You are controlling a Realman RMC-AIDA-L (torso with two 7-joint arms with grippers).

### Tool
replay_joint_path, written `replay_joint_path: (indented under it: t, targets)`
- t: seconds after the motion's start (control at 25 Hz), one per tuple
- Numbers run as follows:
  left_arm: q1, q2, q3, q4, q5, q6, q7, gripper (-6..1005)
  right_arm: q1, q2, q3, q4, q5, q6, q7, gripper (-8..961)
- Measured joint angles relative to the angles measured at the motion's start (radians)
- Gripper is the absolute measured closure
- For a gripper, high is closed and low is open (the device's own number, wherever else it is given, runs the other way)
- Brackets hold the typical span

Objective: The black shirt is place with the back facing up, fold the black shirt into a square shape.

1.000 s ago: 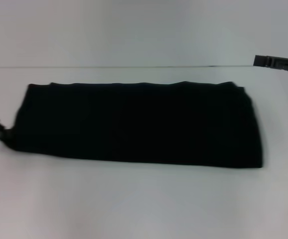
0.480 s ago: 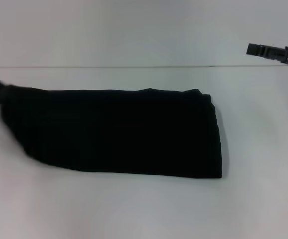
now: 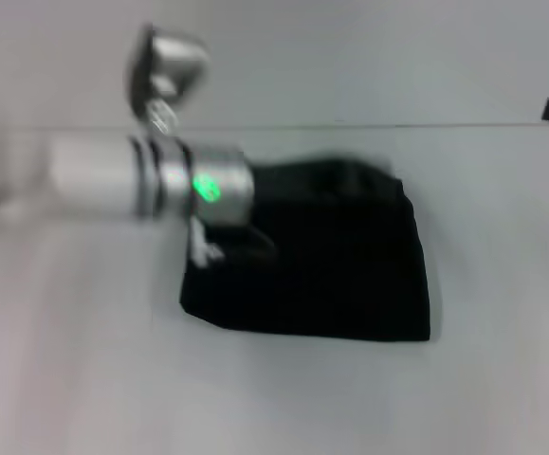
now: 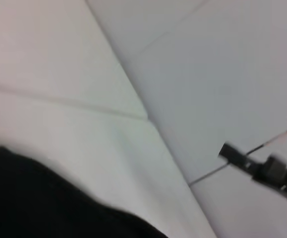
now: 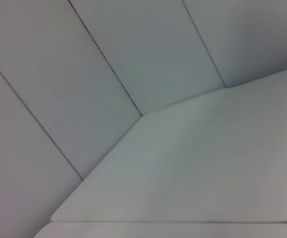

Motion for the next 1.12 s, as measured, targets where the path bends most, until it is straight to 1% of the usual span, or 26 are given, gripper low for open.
replay_joint_path:
  t: [0.08, 0.12, 0.2, 0.28, 0.4, 0.44, 0.56, 0.68, 0.76, 0.92, 1.0, 1.12]
  targets:
    - [-0.015, -0.004, 0.002, -0.168, -0.072, -0.085, 0.096, 867, -0.013, -0.008, 0.000, 0.000, 0.000, -0.009, -0.004, 23]
    - [-0.017, -0.004, -0.006, -0.255, -0.131, -0.122, 0.168, 864, -0.017, -0.011, 0.000, 0.000, 0.001, -0.012, -0.006, 23]
    - [-0.002, -0.006, -0.035, -0.381, -0.237, -0.141, 0.317, 860, -0.024, -0.016, -0.001, 0.000, 0.000, -0.017, -0.010, 23]
    - [0.018, -0.006, -0.069, -0.448, -0.297, -0.115, 0.439, 855, -0.027, -0.017, -0.001, 0.001, -0.003, -0.016, -0.012, 23]
    - [0.047, -0.007, -0.106, -0.477, -0.318, -0.021, 0.514, 848, -0.027, -0.018, -0.007, 0.007, -0.010, -0.001, -0.010, 24]
    - [0.055, -0.007, -0.110, -0.476, -0.319, 0.012, 0.527, 846, -0.026, -0.018, -0.009, 0.009, -0.018, 0.005, -0.005, 24]
    - [0.085, -0.005, -0.115, -0.448, -0.321, 0.164, 0.577, 734, -0.011, -0.017, -0.013, 0.013, -0.065, 0.029, 0.041, 24]
    - [0.142, 0.001, -0.121, -0.357, -0.324, 0.325, 0.585, 623, 0.022, -0.017, -0.015, 0.022, -0.141, 0.038, 0.124, 24]
    - [0.189, 0.004, -0.128, -0.273, -0.324, 0.382, 0.583, 562, 0.049, -0.018, -0.019, 0.025, -0.195, 0.039, 0.184, 24]
    - [0.267, 0.019, -0.123, -0.143, -0.320, 0.391, 0.600, 441, 0.125, -0.018, -0.052, 0.058, -0.306, 0.056, 0.299, 24]
    - [0.302, 0.028, -0.114, -0.084, -0.315, 0.384, 0.636, 380, 0.159, -0.018, -0.072, 0.102, -0.329, 0.085, 0.324, 24]
    - [0.342, 0.047, -0.107, -0.030, -0.308, 0.373, 0.702, 243, 0.199, -0.009, -0.095, 0.169, -0.334, 0.153, 0.333, 24]
